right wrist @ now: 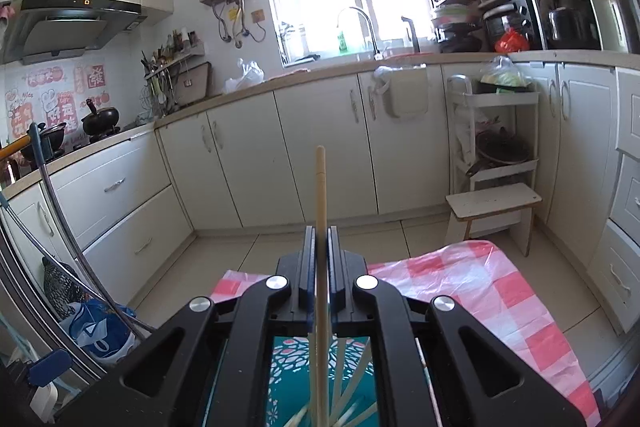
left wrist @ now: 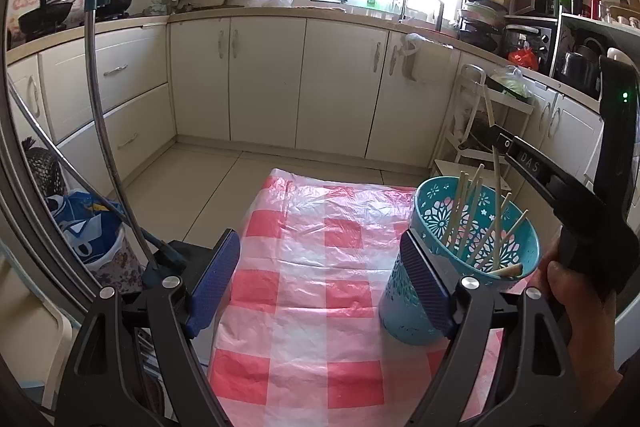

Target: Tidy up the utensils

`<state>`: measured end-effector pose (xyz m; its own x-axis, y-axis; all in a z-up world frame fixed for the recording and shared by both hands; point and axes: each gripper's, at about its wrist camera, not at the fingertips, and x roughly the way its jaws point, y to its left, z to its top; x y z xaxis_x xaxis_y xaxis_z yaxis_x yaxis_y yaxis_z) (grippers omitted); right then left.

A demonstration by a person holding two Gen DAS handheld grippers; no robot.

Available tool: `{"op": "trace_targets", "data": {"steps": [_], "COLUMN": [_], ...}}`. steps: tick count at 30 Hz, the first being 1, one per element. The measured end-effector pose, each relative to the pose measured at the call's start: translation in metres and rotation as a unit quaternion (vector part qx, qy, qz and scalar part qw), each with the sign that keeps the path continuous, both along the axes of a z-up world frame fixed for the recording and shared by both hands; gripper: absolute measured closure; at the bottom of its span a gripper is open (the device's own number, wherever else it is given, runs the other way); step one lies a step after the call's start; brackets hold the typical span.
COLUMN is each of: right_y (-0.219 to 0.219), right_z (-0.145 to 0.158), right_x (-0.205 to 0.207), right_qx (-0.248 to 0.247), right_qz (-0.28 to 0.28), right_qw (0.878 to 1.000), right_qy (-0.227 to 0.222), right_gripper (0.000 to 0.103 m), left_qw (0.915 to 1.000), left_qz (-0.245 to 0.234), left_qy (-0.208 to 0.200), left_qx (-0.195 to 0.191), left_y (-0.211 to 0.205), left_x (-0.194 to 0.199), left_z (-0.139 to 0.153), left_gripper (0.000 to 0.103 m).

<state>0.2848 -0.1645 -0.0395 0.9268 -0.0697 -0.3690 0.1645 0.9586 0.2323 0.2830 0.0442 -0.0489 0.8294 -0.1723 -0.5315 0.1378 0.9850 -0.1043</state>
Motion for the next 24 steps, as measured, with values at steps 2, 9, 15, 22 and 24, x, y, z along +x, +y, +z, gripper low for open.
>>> {"op": "trace_targets", "data": {"steps": [2, 9, 15, 22, 24], "right_y": [0.011, 0.015, 0.009, -0.002, -0.008], "right_z": [-0.004, -0.029, -0.035, -0.039, -0.041], "right_x": [-0.007, -0.048, -0.06, -0.088, -0.102], "right_qx": [-0.028, -0.041, -0.042, -0.032, -0.02], "right_qz": [0.017, 0.044, 0.049, 0.033, 0.028], "right_qw": [0.999, 0.998, 0.998, 0.997, 0.998], "right_qy": [-0.002, 0.008, 0.027, 0.055, 0.058], "right_gripper": [0.096, 0.09, 0.064, 0.034, 0.027], "left_qw": [1.0, 1.0, 0.9999, 0.9999, 0.9999], "left_qz": [0.0, 0.002, 0.003, 0.005, 0.006], "left_qy": [0.001, 0.002, 0.009, 0.007, 0.005], "left_qx": [-0.001, -0.009, -0.009, 0.004, 0.013], "left_y": [0.001, 0.006, 0.007, 0.006, 0.005], "left_x": [0.001, 0.001, 0.002, -0.001, -0.004], "left_z": [0.0, 0.001, -0.002, -0.004, -0.003], "left_gripper": [0.025, 0.025, 0.025, 0.024, 0.022]}}
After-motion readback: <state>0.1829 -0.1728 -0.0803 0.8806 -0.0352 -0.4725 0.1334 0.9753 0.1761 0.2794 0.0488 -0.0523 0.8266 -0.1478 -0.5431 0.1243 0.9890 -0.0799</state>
